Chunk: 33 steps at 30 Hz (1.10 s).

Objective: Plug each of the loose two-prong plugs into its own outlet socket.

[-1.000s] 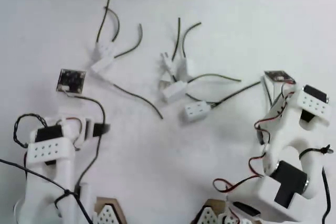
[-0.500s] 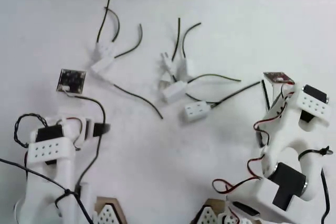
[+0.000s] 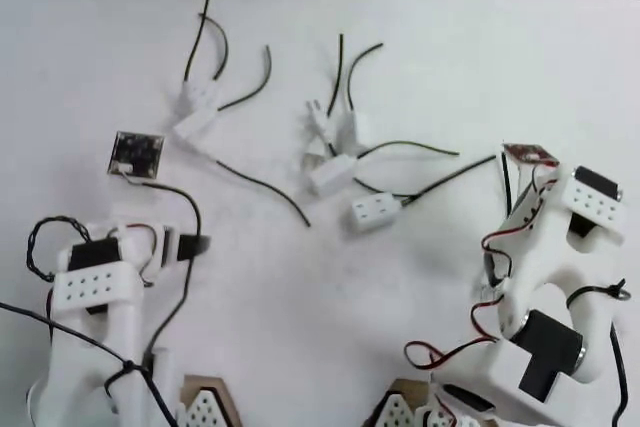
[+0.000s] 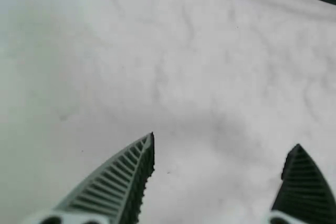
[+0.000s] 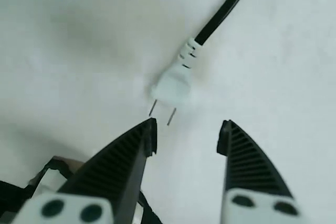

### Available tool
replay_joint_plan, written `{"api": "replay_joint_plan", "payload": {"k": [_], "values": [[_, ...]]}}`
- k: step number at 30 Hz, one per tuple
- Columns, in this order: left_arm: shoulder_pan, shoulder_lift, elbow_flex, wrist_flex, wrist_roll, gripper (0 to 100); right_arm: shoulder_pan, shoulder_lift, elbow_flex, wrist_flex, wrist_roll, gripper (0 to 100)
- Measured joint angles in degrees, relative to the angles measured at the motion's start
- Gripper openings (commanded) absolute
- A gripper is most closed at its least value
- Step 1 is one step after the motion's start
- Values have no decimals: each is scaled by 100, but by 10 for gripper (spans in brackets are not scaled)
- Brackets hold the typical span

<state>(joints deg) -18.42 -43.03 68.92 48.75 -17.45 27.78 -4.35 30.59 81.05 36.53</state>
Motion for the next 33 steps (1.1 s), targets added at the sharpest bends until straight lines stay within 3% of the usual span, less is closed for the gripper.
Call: {"api": "replay_joint_plan", "payload": {"k": [9,23,29,33], "values": [[0,0,0,0,0,369,176,0,448,-668,0,148],[0,0,0,0,0,369,-484,1143,114,-853,-1125,143],[0,0,0,0,0,369,-448,1231,35,-853,-1134,55],[0,0,0,0,0,369,-440,1108,26,-862,-1134,62]]}}
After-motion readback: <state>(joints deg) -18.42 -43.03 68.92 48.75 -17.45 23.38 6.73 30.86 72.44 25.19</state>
